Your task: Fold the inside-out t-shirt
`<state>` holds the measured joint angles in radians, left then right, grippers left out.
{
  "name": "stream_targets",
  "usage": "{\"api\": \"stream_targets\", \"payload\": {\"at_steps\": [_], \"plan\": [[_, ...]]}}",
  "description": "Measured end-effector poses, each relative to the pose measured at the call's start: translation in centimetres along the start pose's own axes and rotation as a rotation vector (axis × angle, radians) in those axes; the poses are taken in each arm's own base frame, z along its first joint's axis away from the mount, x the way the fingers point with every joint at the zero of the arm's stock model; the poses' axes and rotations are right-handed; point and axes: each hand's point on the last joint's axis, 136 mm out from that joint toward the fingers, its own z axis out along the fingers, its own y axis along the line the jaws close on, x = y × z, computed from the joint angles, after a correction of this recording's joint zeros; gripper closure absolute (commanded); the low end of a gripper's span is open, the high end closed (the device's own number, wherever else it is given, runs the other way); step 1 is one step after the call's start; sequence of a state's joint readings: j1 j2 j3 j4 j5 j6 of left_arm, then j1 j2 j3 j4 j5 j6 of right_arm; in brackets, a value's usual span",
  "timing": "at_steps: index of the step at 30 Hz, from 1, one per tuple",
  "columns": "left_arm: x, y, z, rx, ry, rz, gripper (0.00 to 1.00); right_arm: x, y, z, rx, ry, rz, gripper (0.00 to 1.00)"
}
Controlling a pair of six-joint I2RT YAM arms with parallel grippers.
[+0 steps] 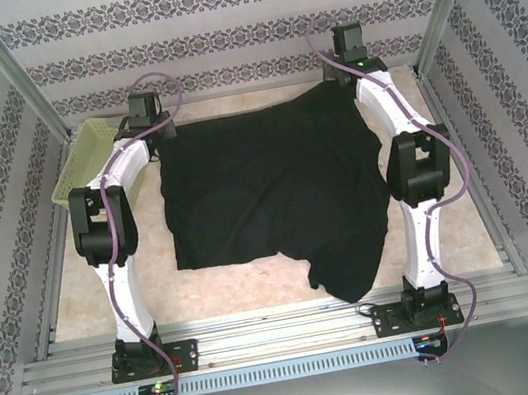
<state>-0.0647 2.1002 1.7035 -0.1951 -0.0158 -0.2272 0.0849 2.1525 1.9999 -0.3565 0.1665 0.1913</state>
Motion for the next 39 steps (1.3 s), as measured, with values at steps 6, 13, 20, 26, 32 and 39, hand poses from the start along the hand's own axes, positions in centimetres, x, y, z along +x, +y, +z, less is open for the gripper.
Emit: {"api": "stream_targets", "payload": {"at_steps": [6,13,20,26,32,39], "plan": [[0.8,0.3,-1.7,0.077,-0.007,-0.03,1.0,1.4,-1.5,-4.1,-0.05,-0.002,0.093,1.0],[2.3,0.8,-3.7,0.139,-0.022,-0.066,0.99,3.2,-2.7,-8.6,-0.107,-0.039,0.185,1.0],[4.9,0.8,-4.2,0.17,0.007,-0.101,0.99,9.0,-2.7,-9.9,-0.149,0.046,0.249,1.0],[7.6,1.0,-5.0,0.179,0.045,-0.16,0.99,13.4,-3.5,-10.9,-0.146,0.109,0.305,1.0],[9.9,1.5,-6.0,0.17,0.066,-0.248,0.97,15.9,-5.0,-12.6,-0.118,0.121,0.385,1.0],[13.7,2.8,-6.3,0.115,0.136,-0.369,0.88,20.4,-6.1,-12.9,-0.077,0.197,0.462,0.82]]}}
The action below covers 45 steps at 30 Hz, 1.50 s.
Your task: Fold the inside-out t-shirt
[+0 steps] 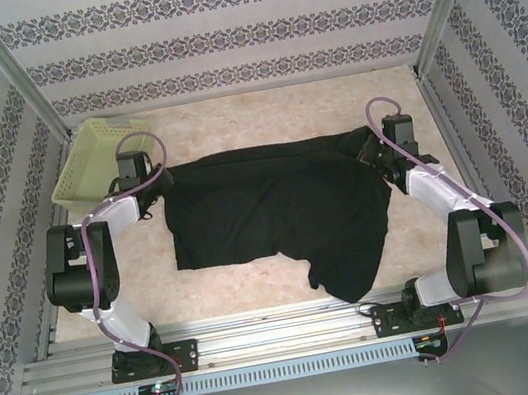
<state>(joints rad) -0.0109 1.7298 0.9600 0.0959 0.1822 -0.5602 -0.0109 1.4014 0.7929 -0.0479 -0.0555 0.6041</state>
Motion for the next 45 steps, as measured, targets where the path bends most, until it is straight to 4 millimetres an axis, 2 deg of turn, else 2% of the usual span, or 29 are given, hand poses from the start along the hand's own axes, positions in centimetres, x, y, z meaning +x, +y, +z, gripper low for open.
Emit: {"api": "stream_targets", "payload": {"at_steps": [1,4,6,8,10,14,16,19,22,24,27,31,34,37,45], "plan": [[0.6,0.4,0.0,-0.011,0.011,-0.017,0.87,0.7,-0.5,0.1,0.012,0.015,0.01,0.76],[2.0,1.7,-0.7,-0.056,0.033,-0.068,0.66,2.5,-1.9,0.3,0.053,0.063,0.044,0.62],[2.1,2.1,-1.8,-0.077,0.023,-0.095,0.59,2.8,-2.2,0.3,0.069,0.072,0.052,0.55],[1.0,1.5,-3.1,-0.071,-0.011,-0.098,0.55,2.4,-2.1,0.1,0.073,0.071,0.053,0.46],[-0.7,0.4,-4.4,-0.053,-0.055,-0.09,0.49,1.5,-1.5,-0.1,0.071,0.055,0.049,0.46],[-4.7,-3.6,-5.4,0.022,-0.129,-0.044,0.46,-2.5,1.6,0.3,0.025,-0.001,0.039,0.45],[-5.6,-5.4,-4.8,0.056,-0.126,-0.022,0.47,-4.2,3.0,1.5,0.003,-0.008,0.038,0.45],[-5.1,-6.8,-1.8,0.08,-0.067,0.0,0.47,-5.3,4.5,4.3,-0.015,0.019,0.036,0.45],[-2.9,-6.0,1.8,0.06,0.031,-0.001,0.46,-4.9,4.6,7.8,-0.003,0.089,0.041,0.45],[-0.9,-4.8,3.8,0.028,0.104,-0.008,0.46,-4.4,4.3,10.0,0.019,0.136,0.048,0.45],[1.5,-3.0,5.4,-0.022,0.183,-0.018,0.46,-3.4,3.2,12.3,0.066,0.195,0.076,0.46],[2.3,-2.3,5.8,-0.049,0.207,-0.021,0.46,-2.1,0.5,13.5,0.138,0.251,0.15,0.47],[2.3,-2.1,5.9,-0.055,0.204,-0.021,0.46,-2.3,-1.3,14.3,0.183,0.271,0.211,0.49],[2.2,-2.1,5.9,-0.059,0.203,-0.021,0.45,-3.6,-1.4,15.1,0.189,0.263,0.244,0.49],[1.4,-2.1,6.7,-0.082,0.178,-0.02,0.42,-5.4,-1.9,16.6,0.204,0.251,0.298,0.51]]}}
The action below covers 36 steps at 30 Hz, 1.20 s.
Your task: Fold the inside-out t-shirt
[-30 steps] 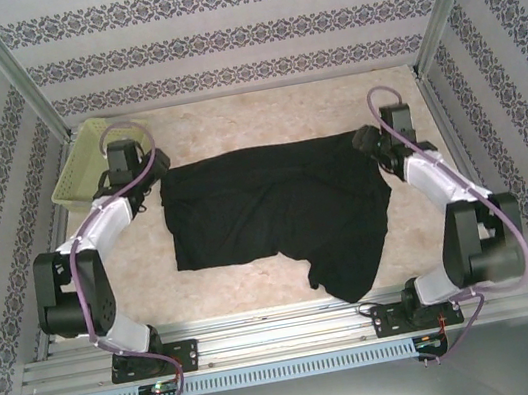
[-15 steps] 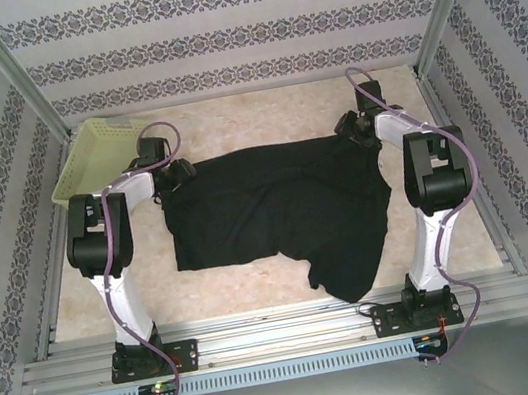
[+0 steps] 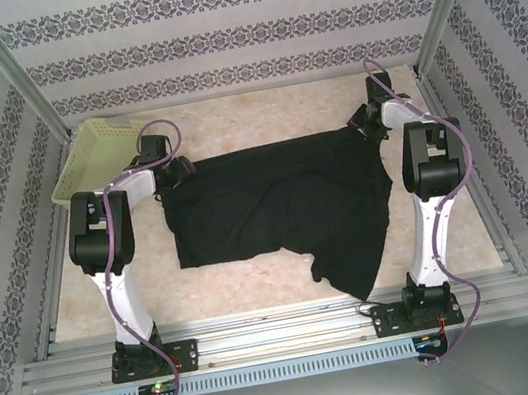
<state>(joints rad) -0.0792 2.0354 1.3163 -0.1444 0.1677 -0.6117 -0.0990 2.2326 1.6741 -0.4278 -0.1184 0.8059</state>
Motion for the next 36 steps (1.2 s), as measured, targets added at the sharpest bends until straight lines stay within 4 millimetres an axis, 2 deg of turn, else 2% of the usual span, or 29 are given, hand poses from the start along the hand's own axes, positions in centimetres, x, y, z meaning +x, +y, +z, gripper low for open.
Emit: {"api": "stream_targets", "payload": {"at_steps": [9,14,18,20,22,24,26,29,32,36], "plan": [[-2.1,-1.6,1.5,0.009,-0.031,0.007,0.37,-3.6,0.5,1.0,-0.011,-0.019,0.045,0.52],[-3.8,-2.7,2.0,0.003,-0.032,0.013,0.25,-5.1,0.6,0.5,-0.026,-0.04,0.039,0.47],[-5.6,-3.9,0.6,-0.005,-0.043,0.029,0.17,-5.8,0.8,-0.4,-0.043,-0.054,-0.018,0.41],[-5.9,-4.1,-0.7,-0.03,-0.054,0.041,0.16,-5.3,0.9,-1.4,-0.047,-0.058,-0.054,0.4],[-5.4,-3.7,-2.8,-0.072,-0.062,0.052,0.16,-3.7,0.9,-3.4,-0.054,-0.055,-0.099,0.4],[-4.1,-3.3,-5.4,-0.104,-0.074,0.07,0.16,-1.4,1.3,-5.8,-0.068,-0.051,-0.147,0.39],[-1.8,-3.0,-8.3,-0.131,-0.081,0.101,0.17,1.2,1.7,-8.2,-0.092,-0.051,-0.201,0.39],[2.5,-2.4,-11.6,-0.161,-0.076,0.162,0.18,6.4,2.0,-11.3,-0.143,-0.033,-0.284,0.39],[6.8,-0.6,-12.8,-0.198,-0.038,0.21,0.2,11.3,1.0,-12.2,-0.153,0.02,-0.36,0.39],[11.0,3.1,-13.2,-0.26,0.033,0.227,0.24,16.6,-1.7,-11.9,-0.123,0.103,-0.426,0.39]]}}
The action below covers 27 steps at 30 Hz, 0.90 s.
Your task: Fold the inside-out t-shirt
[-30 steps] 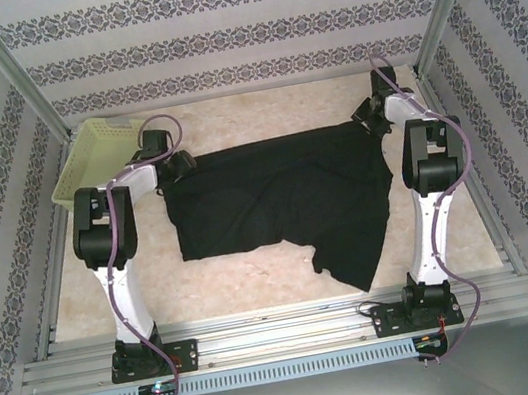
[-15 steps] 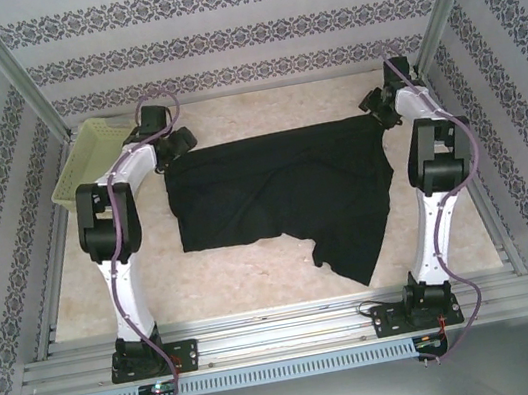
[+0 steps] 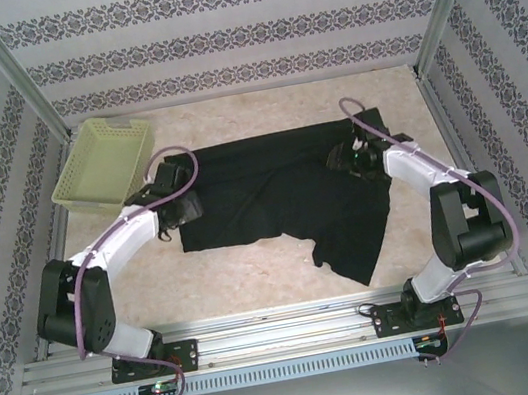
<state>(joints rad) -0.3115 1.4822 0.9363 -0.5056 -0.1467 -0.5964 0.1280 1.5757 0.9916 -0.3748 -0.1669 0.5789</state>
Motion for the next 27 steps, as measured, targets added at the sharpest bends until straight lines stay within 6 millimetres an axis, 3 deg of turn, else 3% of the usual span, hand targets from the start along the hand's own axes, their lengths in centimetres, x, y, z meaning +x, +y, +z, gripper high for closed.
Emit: {"api": "stream_targets", "payload": {"at_steps": [4,7,11,18,23,27], "plan": [[2.6,0.7,0.5,-0.021,0.051,0.018,0.26,3.9,-0.9,0.9,0.02,0.068,-0.027,0.38],[3.1,0.0,0.4,-0.009,0.055,0.038,0.29,5.2,-1.2,1.4,0.024,0.088,-0.025,0.38],[4.2,-0.3,0.5,-0.008,0.072,0.045,0.34,5.7,-0.9,2.0,0.007,0.086,-0.006,0.39],[7.2,1.0,1.5,-0.034,0.142,0.043,0.4,6.5,-1.6,3.6,0.018,0.099,0.057,0.39],[9.4,1.9,2.0,-0.052,0.19,0.048,0.52,5.9,-1.2,4.0,0.002,0.074,0.098,0.41],[9.6,2.2,2.1,-0.059,0.19,0.035,0.63,5.4,-0.9,4.3,-0.002,0.067,0.125,0.42]]}}
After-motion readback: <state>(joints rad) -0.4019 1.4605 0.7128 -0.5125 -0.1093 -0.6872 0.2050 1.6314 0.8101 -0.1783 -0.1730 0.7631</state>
